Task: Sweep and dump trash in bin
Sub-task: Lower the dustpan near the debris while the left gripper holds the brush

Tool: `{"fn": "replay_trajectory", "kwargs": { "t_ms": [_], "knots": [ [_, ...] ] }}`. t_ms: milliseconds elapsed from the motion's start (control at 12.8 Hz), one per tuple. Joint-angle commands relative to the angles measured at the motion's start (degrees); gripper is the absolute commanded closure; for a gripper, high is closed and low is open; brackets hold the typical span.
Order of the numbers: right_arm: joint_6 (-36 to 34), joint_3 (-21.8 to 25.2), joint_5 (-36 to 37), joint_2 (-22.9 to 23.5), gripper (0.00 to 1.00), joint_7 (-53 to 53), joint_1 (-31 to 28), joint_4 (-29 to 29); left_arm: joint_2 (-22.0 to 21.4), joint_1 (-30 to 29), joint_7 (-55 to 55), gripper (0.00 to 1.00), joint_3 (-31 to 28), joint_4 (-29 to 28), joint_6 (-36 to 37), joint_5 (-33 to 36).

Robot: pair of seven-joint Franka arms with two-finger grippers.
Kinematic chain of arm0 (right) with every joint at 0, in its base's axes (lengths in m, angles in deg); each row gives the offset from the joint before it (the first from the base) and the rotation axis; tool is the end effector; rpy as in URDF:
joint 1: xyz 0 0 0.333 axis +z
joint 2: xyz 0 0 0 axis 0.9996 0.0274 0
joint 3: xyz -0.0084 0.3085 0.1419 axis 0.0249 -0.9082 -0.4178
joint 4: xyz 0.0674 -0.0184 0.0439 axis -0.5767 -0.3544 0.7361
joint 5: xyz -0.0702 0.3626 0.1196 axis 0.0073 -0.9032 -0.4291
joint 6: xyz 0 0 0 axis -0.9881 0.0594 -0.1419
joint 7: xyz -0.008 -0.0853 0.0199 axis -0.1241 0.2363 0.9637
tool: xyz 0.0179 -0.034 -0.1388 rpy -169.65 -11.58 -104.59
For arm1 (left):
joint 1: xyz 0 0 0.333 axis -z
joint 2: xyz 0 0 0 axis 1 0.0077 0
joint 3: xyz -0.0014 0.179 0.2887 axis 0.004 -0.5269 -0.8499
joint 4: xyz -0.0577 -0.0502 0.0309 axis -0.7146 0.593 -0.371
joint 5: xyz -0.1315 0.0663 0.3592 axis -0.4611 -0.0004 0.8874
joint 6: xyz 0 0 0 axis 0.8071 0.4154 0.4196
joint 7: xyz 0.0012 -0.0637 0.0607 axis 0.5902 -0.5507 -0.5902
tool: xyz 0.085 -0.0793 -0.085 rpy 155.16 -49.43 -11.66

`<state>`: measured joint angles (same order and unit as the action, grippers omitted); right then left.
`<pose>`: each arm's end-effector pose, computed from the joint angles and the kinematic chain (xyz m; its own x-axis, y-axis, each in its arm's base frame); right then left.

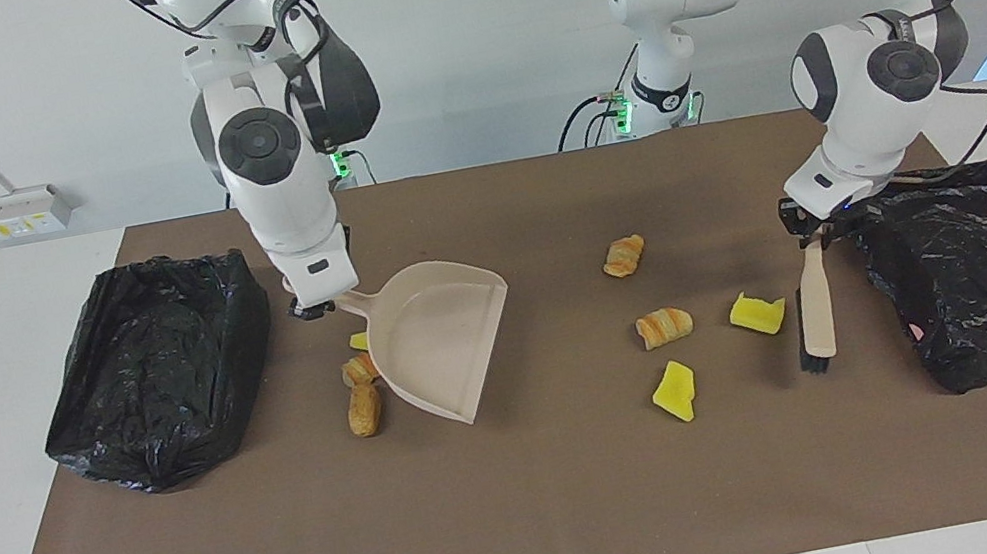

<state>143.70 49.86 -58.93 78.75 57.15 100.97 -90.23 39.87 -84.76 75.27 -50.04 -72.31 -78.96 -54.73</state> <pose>0.5808 0.1597 0.4675 0.3971 0.8982 -0.1883 0.8991 -0.4220 -0.1167 0.5716 0.0133 0.3811 0.8880 -0.4425 -0.1251 -0.4518 -0.8902 -0.0587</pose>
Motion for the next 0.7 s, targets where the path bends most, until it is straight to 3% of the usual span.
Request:
{"fn": "replay_trajectory", "kwargs": {
  "t_ms": [0, 156, 469, 625],
  "knots": [
    [4.4, -0.3, 1.0, -1.9, 1.0, 3.0, -0.2, -4.8, 2.0, -0.4, 2.8, 1.0, -0.4, 2.1, 0.9, 0.9],
    [9.9, -0.3, 0.8, -2.3, 1.0, 0.0, 3.2, -9.9, 1.4, 0.1, 2.7, 1.0, -0.2, 0.4, 0.9, 0.9],
    [13.2, -0.3, 1.0, -0.8, 1.0, 1.0, 5.5, -12.9, -1.8, 2.8, 2.4, 1.0, 1.1, -5.1, 1.1, 0.8],
    [17.1, -0.3, 1.0, -0.6, 1.0, 1.1, 7.2, -15.1, -3.9, 2.9, 0.7, 1.0, 5.3, -8.2, 1.2, 0.3]
  ]
}}
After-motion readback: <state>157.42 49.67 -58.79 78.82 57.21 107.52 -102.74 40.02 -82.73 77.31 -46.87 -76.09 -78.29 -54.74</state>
